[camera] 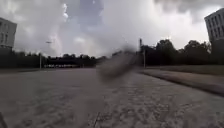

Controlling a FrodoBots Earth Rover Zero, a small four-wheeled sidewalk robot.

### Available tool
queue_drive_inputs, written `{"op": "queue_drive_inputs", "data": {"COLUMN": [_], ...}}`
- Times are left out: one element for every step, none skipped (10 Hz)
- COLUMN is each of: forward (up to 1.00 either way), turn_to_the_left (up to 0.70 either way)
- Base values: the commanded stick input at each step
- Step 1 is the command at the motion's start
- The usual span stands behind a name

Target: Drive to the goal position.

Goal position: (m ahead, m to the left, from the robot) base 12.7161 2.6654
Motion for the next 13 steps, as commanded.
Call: {"op": "queue_drive_inputs", "data": {"forward": [0.7,0.7,0.7,0.7,0.7,0.7,0.7,0.7,0.7,0.7,0.7,0.7,0.7], "turn_to_the_left": [0.0,0.0,0.0,0.0,0.0,0.0,0.0,0.0,0.0,0.0,0.0,0.0,0.0]}}
